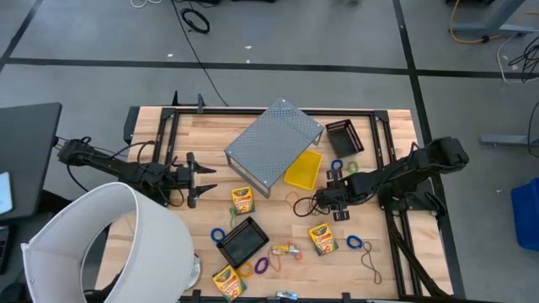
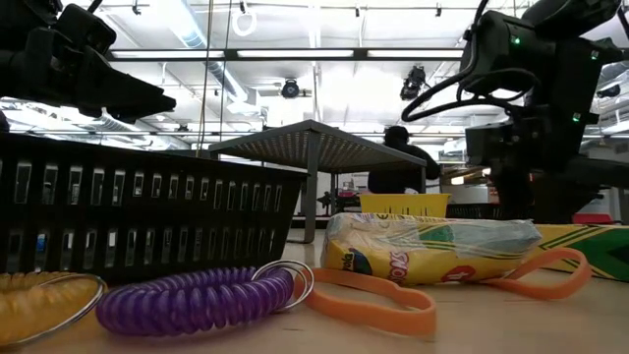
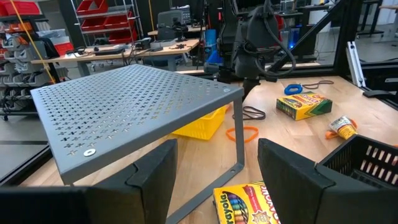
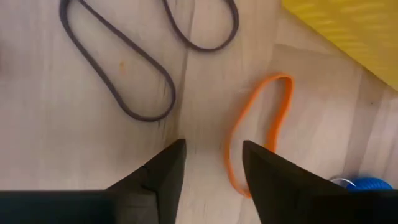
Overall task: Pick & Place Office Desk Supplies
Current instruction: Put the orange rubber band into the top black bin
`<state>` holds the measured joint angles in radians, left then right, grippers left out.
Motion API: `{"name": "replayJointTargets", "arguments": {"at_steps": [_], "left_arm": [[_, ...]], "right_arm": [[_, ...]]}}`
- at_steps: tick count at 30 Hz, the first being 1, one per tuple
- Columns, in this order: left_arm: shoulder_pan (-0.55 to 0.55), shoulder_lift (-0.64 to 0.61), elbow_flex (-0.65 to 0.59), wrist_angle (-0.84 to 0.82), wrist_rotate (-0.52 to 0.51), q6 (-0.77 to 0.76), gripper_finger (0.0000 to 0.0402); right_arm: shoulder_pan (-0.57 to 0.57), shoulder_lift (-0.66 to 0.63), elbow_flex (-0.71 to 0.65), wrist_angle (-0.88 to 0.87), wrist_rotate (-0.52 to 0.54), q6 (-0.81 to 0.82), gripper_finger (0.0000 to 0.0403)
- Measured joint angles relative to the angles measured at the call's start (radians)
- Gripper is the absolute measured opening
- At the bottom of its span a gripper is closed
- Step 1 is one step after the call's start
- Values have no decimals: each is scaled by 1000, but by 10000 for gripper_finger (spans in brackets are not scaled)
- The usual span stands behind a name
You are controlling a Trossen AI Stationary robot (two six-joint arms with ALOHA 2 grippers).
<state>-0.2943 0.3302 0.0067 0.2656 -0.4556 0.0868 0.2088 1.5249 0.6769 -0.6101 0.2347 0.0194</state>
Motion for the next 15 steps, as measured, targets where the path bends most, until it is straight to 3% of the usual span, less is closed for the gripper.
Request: {"name": "replayJointTargets", "arguments": {"at_steps": [3,9,15], "left_arm": [[0,0,0,0,0,-5,227],[0,0,0,-1,0,-10,227],[0,0,0,-1,0,-12,227]], "right_arm": [[0,8,0,1,-8,-10,133],[1,10,-2,6,-44,-9,13],[10,11,-2,3,-23,40,4]]}}
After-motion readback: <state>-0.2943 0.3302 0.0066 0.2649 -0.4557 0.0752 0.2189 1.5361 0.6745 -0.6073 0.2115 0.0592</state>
